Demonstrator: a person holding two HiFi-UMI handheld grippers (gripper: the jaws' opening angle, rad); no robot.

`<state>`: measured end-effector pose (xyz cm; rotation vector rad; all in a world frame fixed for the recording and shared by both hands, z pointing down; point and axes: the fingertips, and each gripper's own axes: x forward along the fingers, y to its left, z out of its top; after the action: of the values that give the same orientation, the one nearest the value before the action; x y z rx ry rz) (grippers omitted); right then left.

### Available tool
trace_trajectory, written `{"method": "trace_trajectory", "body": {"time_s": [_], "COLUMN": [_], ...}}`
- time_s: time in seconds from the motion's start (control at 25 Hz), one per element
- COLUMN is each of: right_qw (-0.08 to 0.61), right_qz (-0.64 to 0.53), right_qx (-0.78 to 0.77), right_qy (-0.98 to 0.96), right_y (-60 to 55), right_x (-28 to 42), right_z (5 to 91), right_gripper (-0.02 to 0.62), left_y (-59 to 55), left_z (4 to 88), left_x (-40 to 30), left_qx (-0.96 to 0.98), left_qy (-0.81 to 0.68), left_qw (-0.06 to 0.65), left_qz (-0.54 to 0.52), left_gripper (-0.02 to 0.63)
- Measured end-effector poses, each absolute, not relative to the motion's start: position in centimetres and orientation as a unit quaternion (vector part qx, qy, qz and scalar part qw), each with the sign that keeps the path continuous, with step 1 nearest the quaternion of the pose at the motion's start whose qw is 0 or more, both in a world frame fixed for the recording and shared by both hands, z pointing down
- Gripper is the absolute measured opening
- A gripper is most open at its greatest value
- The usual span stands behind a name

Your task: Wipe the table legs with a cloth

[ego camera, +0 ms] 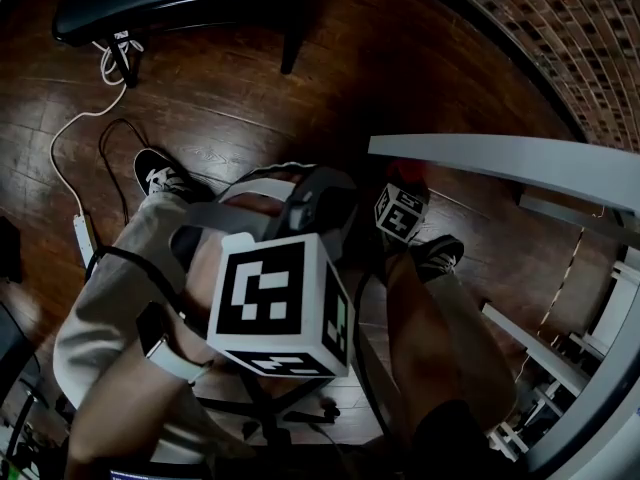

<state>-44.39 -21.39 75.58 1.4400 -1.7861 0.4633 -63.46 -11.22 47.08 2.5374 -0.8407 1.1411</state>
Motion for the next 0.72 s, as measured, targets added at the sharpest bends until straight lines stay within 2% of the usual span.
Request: {"method": "trace_trajectory", "body": {"time_s": [0.4,0.56,0.72], "right_qw": [0.471,0.445,0.365], "right_qz": [0.248,0.267,0.337], "right_qx": [0.485,0.461,0.522], "right_qy": [-0.694,-0.719,-0.693], "right_y": [-18.9,-18.9,-20.7], "right_x": [-46.9,-51.6,-53.2], "right_z": [80.4,80.5,79.5], "right_gripper": [0.106,0.106,0.106], "left_y": [-11.1,-10.8,-11.2], "left_z": [47.6,47.7,47.2], "left_x": [-63.5,-63.7,-64.0], "left_qx": [0.865,0.866,0.865], "left_qy": [-0.287,-0.286,-0.292], "left_qw": [0.118,0.123,0.122], "left_qz": [0.394,0.391,0.389], "left_gripper": [0.002,0.002,0.002]}}
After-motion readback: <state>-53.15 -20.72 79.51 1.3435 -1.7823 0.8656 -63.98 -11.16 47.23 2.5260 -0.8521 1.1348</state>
